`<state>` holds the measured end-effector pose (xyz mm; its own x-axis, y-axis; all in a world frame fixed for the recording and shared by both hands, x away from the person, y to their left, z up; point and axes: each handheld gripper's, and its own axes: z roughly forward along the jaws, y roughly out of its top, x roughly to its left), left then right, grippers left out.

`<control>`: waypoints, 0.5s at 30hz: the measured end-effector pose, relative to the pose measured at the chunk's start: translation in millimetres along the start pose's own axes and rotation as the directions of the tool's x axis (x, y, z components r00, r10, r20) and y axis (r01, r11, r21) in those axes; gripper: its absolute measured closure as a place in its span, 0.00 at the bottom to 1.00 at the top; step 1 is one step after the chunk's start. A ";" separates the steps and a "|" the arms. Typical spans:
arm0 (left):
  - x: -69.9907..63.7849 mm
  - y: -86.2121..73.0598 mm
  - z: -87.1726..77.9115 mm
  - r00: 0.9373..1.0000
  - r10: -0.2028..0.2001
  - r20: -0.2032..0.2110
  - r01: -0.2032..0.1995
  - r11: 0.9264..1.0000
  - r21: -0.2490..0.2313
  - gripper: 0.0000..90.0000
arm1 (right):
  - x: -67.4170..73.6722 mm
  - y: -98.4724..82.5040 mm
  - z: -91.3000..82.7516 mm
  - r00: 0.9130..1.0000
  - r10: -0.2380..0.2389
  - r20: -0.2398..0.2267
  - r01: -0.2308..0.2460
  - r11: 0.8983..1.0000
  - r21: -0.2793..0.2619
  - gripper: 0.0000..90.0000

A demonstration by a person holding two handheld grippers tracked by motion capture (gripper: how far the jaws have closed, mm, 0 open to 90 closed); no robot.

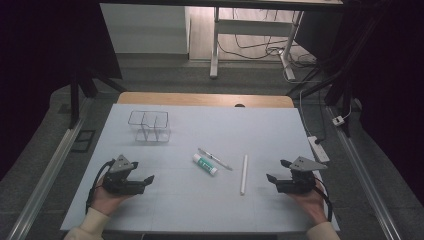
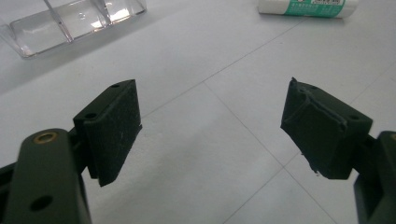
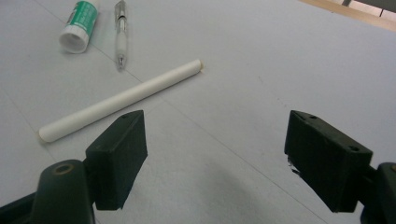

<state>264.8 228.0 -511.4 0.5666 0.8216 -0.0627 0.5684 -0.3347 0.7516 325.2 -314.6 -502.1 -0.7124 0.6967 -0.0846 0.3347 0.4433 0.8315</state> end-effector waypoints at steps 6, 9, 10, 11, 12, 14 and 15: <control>-0.4 0.6 -0.9 1.000 0.006 -0.004 -0.006 1.000 0.000 0.23 | 0.3 0.4 -1.3 1.000 -0.007 0.003 0.007 1.000 -0.010 0.23; 0.4 0.7 -1.0 1.000 0.003 -0.002 -0.003 1.000 -0.001 0.23 | 0.5 -0.1 -1.0 1.000 -0.006 -0.001 0.006 1.000 -0.008 0.23; 0.8 0.6 -1.0 1.000 0.001 -0.001 -0.001 1.000 0.000 0.23 | 0.6 0.0 -0.9 1.000 -0.005 -0.002 0.005 1.000 -0.008 0.23; 1.0 0.6 -1.0 1.000 0.002 -0.001 -0.002 1.000 0.001 0.23 | 0.7 0.0 -0.8 1.000 -0.006 -0.002 0.006 1.000 -0.008 0.23; 1.3 0.6 -0.7 1.000 0.001 -0.001 -0.001 1.000 0.003 0.23 | 0.8 0.0 -0.7 1.000 -0.007 -0.001 0.007 1.000 -0.008 0.23; 1.7 0.6 -0.1 1.000 0.002 0.001 -0.002 1.000 0.008 0.23 | 1.0 0.1 -0.7 1.000 -0.007 -0.001 0.007 1.000 -0.010 0.23; 1.7 0.7 0.2 1.000 0.002 0.000 -0.002 1.000 0.008 0.23 | 1.3 0.1 -0.7 1.000 -0.007 0.000 0.007 1.000 -0.010 0.23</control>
<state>266.2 229.0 -511.1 0.5682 0.8206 -0.0612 0.5720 -0.3403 0.7463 324.0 -314.0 -501.7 -0.7146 0.6936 -0.0911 0.3230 0.4426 0.8366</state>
